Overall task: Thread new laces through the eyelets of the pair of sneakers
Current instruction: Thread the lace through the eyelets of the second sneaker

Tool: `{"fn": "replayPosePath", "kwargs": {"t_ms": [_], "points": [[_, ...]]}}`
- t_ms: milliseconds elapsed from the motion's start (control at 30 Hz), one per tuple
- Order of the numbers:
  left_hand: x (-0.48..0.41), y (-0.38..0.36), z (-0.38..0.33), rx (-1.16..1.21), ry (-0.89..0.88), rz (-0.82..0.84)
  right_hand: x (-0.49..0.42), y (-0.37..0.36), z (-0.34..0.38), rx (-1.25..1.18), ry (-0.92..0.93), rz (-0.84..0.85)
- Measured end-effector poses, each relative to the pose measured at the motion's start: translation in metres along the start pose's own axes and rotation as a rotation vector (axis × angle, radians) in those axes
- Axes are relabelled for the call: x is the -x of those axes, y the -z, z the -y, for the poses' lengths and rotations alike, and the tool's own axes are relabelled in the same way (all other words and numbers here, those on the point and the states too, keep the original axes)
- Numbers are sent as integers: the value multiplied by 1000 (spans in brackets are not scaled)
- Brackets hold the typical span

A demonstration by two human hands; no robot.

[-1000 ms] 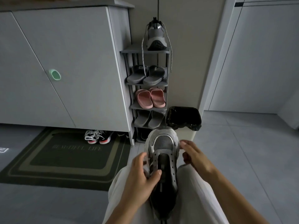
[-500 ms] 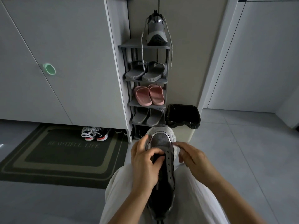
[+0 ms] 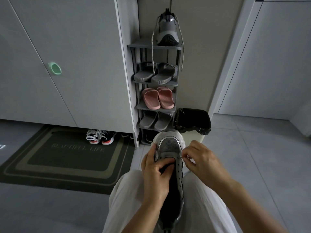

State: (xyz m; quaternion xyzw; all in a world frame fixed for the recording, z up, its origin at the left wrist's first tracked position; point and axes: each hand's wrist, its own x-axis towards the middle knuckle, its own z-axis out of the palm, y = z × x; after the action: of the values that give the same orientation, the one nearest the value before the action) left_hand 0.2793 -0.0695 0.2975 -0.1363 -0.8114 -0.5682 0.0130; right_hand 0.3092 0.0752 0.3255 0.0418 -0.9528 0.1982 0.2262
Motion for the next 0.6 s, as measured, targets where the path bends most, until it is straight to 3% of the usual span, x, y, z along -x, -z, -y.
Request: {"fn": "replayPosePath", "kwargs": {"t_ms": [167, 367, 500, 600], "points": [[0, 0, 3, -30, -56, -40, -13, 7, 3, 243, 219, 57], [5, -2, 6, -95, -128, -50, -17, 9, 7, 282, 262, 224], [5, -2, 10, -99, -175, -77, -23, 9, 4, 9, 83, 292], [3, 1, 11, -144, -191, -57, -18, 5, 2, -218, -140, 227]]}}
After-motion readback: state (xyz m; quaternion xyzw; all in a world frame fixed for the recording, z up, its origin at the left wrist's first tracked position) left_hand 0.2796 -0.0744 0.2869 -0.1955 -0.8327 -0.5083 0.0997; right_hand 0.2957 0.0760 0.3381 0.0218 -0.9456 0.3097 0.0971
